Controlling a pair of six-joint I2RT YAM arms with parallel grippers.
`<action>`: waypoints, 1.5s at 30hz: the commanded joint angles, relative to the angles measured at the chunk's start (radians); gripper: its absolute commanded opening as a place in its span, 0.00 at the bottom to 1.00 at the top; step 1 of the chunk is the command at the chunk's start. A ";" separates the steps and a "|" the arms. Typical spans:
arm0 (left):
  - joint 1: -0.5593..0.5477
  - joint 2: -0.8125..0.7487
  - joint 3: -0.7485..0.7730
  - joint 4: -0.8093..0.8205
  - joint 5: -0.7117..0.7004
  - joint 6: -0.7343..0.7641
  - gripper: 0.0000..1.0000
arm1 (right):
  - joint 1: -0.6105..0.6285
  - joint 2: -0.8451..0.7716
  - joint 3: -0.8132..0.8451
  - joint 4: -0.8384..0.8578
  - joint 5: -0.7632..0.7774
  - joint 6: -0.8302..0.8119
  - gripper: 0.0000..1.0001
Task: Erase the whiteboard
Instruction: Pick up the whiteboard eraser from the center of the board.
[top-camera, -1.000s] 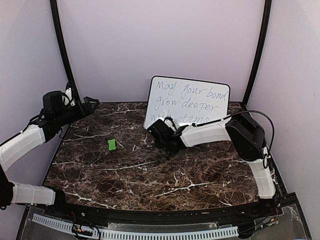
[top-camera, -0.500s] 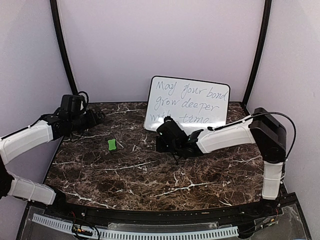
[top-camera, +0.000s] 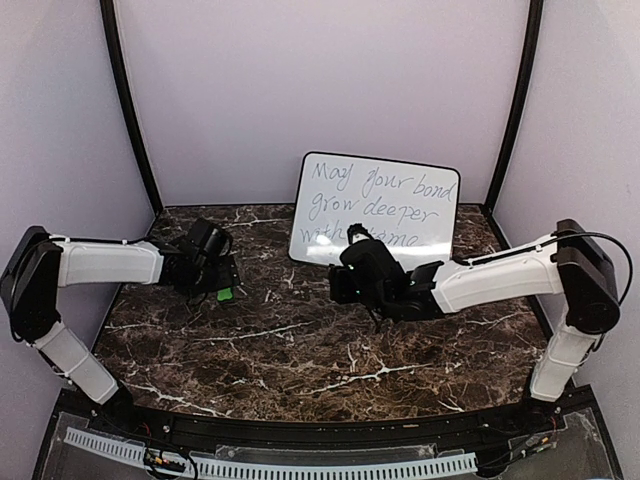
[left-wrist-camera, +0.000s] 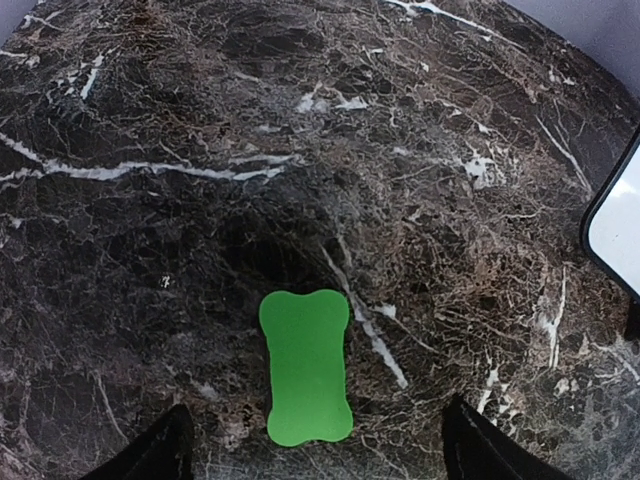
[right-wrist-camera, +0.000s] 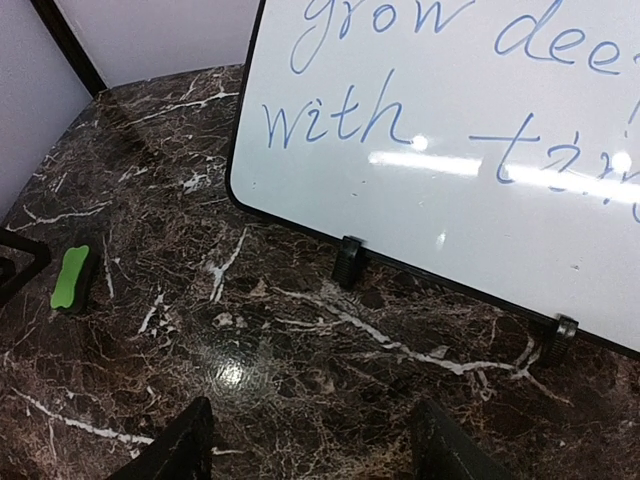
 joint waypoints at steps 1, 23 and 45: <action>-0.032 0.068 0.064 -0.048 -0.061 -0.037 0.79 | 0.006 -0.047 -0.046 0.031 0.047 0.009 0.64; -0.041 0.241 0.092 0.017 -0.107 -0.071 0.62 | 0.008 -0.057 -0.089 0.049 0.025 0.041 0.63; -0.035 0.279 0.087 0.070 -0.171 -0.046 0.51 | 0.017 -0.019 -0.064 0.036 0.001 0.060 0.63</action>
